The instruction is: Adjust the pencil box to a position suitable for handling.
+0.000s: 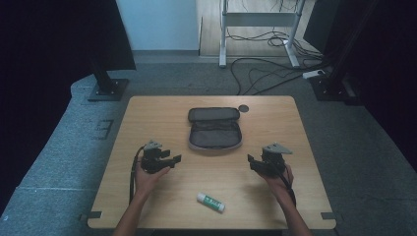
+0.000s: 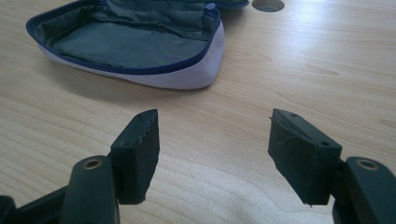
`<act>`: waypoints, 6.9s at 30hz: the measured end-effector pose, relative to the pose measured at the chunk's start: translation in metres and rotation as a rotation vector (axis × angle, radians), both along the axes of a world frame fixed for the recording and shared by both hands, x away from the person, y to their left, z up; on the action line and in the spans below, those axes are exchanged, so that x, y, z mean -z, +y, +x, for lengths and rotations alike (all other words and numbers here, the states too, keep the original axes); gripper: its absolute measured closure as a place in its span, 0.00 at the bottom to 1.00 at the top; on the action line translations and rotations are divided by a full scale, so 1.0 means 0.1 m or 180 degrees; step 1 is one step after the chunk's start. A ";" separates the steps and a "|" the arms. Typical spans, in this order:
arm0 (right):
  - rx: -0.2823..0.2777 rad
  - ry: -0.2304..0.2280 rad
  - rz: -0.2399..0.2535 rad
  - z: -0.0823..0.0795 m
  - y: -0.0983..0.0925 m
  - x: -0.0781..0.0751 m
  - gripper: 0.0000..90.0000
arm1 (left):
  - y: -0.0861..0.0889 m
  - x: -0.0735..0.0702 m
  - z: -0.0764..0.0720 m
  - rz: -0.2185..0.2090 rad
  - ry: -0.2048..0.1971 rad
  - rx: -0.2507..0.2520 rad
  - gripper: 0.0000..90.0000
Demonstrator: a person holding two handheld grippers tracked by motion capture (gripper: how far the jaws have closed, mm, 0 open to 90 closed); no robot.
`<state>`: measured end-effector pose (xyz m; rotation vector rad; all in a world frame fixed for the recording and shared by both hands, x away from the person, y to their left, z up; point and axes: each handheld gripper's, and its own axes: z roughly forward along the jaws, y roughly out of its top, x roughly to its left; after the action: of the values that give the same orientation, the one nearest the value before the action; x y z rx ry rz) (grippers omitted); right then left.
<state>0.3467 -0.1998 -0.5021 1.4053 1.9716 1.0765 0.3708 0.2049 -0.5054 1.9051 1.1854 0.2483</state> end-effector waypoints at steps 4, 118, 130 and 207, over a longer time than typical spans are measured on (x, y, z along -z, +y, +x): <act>-0.0019 0.0004 -0.0009 0.03 0.02 0.00 0.38 | -0.06 -0.03 0.05 0.0009 -0.0016 -0.0010 0.43; 0.0101 0.0419 -0.0334 1.31 0.52 0.36 0.93 | -0.61 0.25 1.11 0.0470 0.0428 -0.0263 0.87; 0.0046 0.0288 -0.0246 1.25 0.52 0.24 0.95 | -0.49 0.19 1.12 0.0286 0.0446 -0.0206 0.96; -0.0298 -0.0339 -0.0080 0.14 0.57 -0.17 0.95 | -0.16 -0.22 0.14 -0.0080 -0.0038 0.0145 0.97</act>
<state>0.3607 -0.1430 -0.4856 1.2275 1.9839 1.1397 0.3845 0.1886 -0.4835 1.9038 1.1309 0.2189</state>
